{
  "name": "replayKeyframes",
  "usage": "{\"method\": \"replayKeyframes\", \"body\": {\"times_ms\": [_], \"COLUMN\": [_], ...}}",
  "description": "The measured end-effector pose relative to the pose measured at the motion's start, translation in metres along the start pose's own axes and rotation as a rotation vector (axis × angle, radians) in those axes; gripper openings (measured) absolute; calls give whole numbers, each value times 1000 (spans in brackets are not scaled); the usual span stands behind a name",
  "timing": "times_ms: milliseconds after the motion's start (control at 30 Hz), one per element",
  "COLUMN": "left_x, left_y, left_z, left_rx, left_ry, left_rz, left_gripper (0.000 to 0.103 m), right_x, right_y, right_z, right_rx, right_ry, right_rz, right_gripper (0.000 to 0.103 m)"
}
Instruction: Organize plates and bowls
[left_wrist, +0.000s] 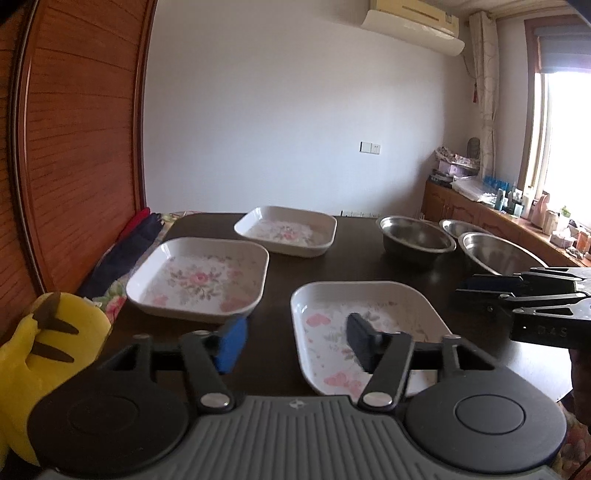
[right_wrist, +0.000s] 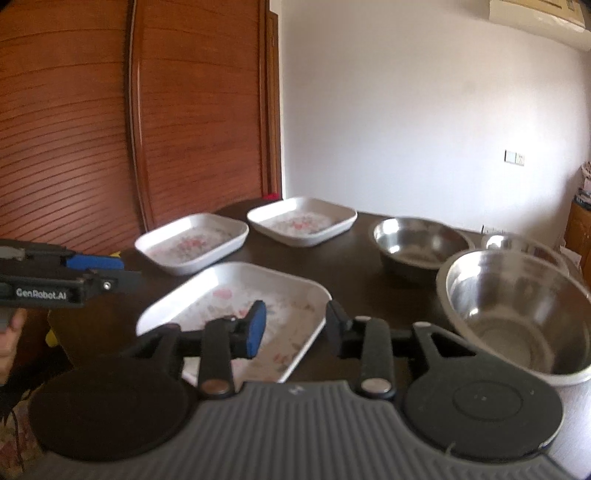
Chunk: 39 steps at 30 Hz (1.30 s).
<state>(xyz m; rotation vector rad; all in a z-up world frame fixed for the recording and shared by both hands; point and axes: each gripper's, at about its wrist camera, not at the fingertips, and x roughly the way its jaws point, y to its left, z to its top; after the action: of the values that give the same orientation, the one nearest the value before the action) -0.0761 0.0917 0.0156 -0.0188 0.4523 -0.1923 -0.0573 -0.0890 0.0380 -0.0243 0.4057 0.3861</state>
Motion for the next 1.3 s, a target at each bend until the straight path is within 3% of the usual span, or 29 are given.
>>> {"method": "replayKeyframes", "body": {"times_ms": [133, 300, 600, 767, 1000, 1167, 1300], "left_x": [0, 2, 18, 36, 64, 82, 89], "left_y": [5, 19, 67, 98, 131, 144, 152], "left_z": [10, 22, 42, 47, 53, 58, 60], "left_rx": [29, 67, 65, 24, -10, 6, 20], "left_ry": [-16, -29, -30, 10, 103, 155, 177], "left_rz": [23, 53, 110, 93, 47, 26, 21], "left_gripper": [88, 92, 93, 93, 80, 71, 69], "right_x": [0, 9, 41, 73, 120, 153, 171], "right_y": [4, 12, 27, 37, 45, 43, 45], "right_z": [8, 26, 69, 91, 107, 110, 110], "right_rx": [-18, -62, -121, -118, -79, -39, -33], "right_ry": [-17, -24, -9, 51, 186, 273, 313], "right_rz": [21, 52, 121, 186, 261, 260, 251], "right_gripper": [42, 58, 65, 66, 65, 65, 65]}}
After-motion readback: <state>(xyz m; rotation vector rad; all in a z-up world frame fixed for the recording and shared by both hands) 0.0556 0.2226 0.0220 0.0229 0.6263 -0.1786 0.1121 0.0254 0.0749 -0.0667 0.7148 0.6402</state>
